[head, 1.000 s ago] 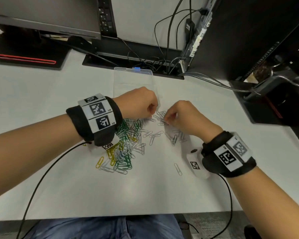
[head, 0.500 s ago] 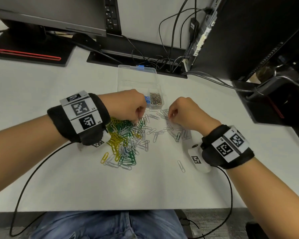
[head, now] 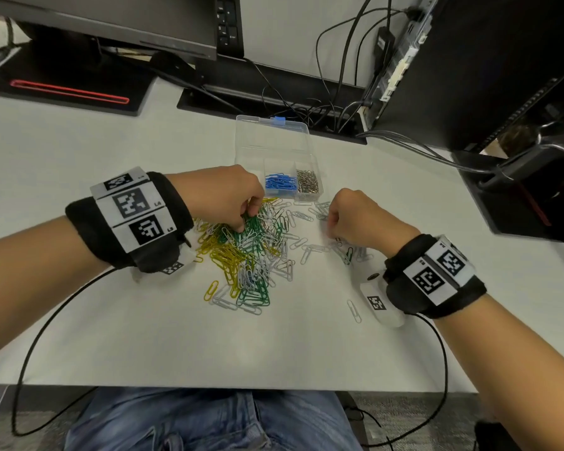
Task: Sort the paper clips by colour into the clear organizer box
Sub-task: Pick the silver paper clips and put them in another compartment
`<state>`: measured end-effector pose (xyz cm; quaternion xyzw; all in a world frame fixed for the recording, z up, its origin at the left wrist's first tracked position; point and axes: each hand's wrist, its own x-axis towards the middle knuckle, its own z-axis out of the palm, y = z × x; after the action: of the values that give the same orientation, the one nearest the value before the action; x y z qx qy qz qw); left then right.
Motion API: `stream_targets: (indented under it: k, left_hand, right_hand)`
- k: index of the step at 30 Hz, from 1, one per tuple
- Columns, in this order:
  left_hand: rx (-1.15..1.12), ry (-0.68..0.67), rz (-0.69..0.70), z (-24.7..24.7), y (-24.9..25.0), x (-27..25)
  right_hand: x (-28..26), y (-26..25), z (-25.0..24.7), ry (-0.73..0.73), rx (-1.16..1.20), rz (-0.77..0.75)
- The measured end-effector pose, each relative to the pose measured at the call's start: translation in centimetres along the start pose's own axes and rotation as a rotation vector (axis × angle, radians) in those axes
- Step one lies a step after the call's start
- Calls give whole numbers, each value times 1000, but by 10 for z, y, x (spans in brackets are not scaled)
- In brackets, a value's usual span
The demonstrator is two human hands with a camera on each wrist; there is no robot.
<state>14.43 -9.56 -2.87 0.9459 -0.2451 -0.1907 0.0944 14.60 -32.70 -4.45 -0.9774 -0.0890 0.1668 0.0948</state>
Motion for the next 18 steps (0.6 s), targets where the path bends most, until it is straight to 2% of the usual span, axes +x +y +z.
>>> stream_targets:
  k: [6, 9, 11, 15, 18]
  left_hand:
    - [125, -18, -50, 1, -4, -10]
    - [165, 1, -17, 2, -7, -14]
    - [189, -42, 42, 4, -4, -17]
    - [354, -129, 133, 15, 12, -20]
    - [370, -155, 174, 22, 23, -21]
  right_hand:
    - [-3, -3, -1, -138, -73, -16]
    - [-8, 4, -11, -38, 33, 2]
    - [-10, 9, -17, 54, 63, 11]
    - [-10, 11, -8, 46, 9, 54]
    - [-8, 7, -4, 27, -5, 77]
